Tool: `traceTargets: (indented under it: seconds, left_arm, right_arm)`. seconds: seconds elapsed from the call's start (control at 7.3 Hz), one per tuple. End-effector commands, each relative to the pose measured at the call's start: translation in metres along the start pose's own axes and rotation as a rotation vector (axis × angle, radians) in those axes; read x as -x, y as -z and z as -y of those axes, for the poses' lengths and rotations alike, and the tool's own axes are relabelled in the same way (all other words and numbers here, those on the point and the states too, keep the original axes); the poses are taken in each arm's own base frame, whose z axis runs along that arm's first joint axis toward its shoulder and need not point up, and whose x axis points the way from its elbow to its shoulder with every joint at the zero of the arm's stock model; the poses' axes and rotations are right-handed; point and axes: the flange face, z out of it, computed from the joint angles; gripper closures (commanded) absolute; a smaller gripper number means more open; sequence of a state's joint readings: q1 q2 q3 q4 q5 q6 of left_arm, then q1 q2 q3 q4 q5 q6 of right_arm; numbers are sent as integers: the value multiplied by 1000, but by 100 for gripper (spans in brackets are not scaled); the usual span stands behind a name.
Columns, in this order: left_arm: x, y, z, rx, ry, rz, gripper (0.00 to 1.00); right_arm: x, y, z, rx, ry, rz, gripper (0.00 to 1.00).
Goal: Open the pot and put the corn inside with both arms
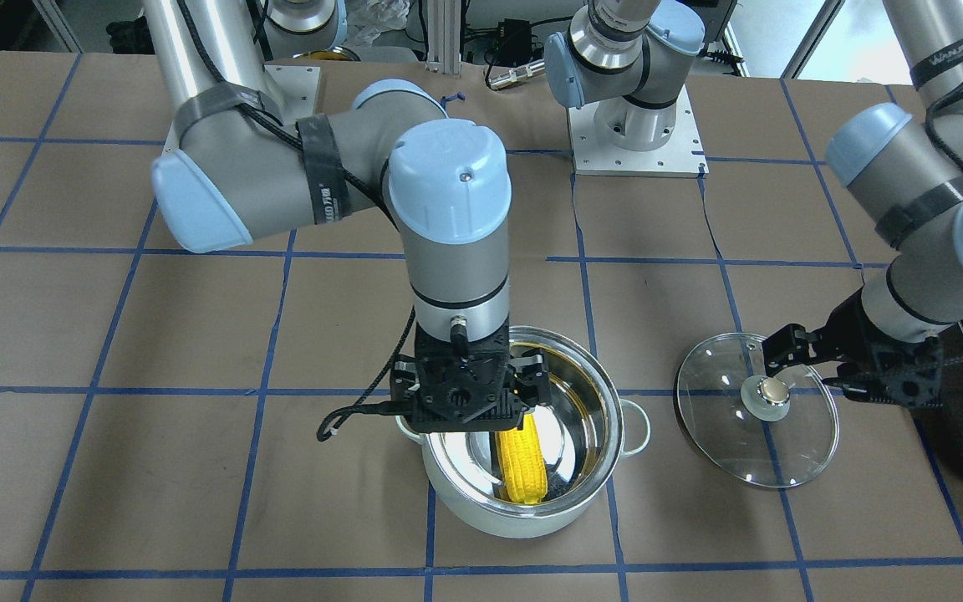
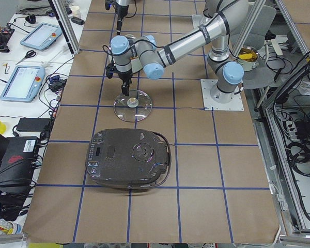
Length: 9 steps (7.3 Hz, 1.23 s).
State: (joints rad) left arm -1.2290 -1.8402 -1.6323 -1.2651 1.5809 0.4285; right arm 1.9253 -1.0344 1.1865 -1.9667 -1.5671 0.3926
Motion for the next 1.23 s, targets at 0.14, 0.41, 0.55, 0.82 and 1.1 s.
traceTargets:
  seconds: [0.14, 0.41, 0.55, 0.82, 1.1]
  left_arm:
    - [-119, 136, -54, -86, -41, -5, 0]
    - [-154, 167, -84, -125, -80, 42, 0]
    - [-182, 174, -89, -139, -120, 46, 0]
    - [-228, 173, -91, -141, -16, 27, 0]
    - [-240, 175, -92, -106, 67, 18, 0]
  right_arm:
    - [-135, 60, -5, 198, -158, -116, 0]
    - [-198, 108, -43, 228, -154, -117, 0]
    - [-216, 119, -59, 253, -86, -112, 0]
    - [-223, 132, -86, 246, -52, -106, 0]
    - [-237, 140, -88, 244, 0, -100, 0]
